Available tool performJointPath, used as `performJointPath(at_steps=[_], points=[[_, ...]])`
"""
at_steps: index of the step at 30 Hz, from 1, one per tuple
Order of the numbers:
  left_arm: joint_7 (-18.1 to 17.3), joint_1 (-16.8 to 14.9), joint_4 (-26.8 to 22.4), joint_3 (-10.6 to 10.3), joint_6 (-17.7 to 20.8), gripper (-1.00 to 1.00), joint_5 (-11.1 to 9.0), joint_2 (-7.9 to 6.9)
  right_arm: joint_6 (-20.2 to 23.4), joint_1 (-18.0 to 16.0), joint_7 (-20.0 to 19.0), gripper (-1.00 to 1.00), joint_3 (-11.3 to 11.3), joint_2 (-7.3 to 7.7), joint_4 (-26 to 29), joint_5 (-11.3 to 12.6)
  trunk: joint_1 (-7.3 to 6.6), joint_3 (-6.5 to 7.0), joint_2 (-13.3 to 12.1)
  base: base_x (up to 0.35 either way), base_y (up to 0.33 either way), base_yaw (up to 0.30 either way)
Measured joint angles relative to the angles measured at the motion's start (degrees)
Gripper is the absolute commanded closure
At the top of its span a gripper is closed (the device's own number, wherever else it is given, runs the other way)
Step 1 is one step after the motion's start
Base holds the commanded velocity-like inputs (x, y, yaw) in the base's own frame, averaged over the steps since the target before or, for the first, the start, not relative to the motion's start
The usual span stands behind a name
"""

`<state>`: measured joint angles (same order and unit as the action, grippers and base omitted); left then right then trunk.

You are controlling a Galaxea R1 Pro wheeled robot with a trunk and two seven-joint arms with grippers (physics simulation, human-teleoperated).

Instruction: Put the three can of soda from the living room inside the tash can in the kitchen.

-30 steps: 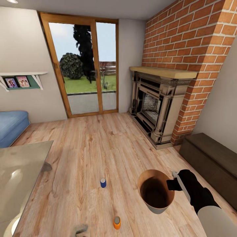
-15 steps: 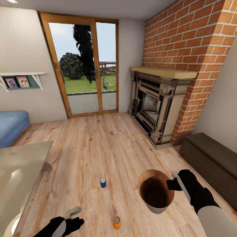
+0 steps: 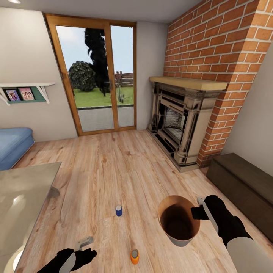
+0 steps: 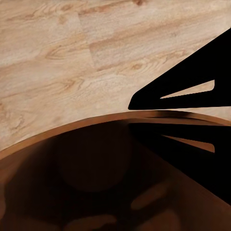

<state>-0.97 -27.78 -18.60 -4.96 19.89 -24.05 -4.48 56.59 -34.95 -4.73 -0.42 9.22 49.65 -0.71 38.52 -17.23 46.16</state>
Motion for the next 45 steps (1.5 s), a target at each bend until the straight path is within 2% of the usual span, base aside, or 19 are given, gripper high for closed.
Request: performJointPath(at_steps=[33,39,42,45], points=[[0.08,0.00,0.31,-0.05,-0.11,-1.00,0.36,0.08,0.03,-0.06,-0.01,1.00,-0.12,0.09,0.21,-0.17,7.25,-5.92,13.24,0.000,0.000,0.000],[0.09,0.00,0.31,-0.05,-0.11,-1.00,0.47,0.08,1.42,-0.12,-0.24,1.00,-0.33,0.22,1.92,-0.10,8.56,-7.00,15.65,0.000,0.000,0.000],[0.09,0.00,0.32,-0.05,-0.11,-1.00,0.52,0.08,3.38,-0.03,-0.41,1.00,-0.55,0.28,4.65,-0.09,9.22,-7.54,16.85,0.000,0.000,0.000],[0.09,0.00,0.33,-0.05,-0.12,-1.00,0.52,0.09,3.39,-0.03,-0.53,1.00,-0.74,0.34,8.40,0.12,9.88,-8.07,18.06,0.000,0.000,0.000]])
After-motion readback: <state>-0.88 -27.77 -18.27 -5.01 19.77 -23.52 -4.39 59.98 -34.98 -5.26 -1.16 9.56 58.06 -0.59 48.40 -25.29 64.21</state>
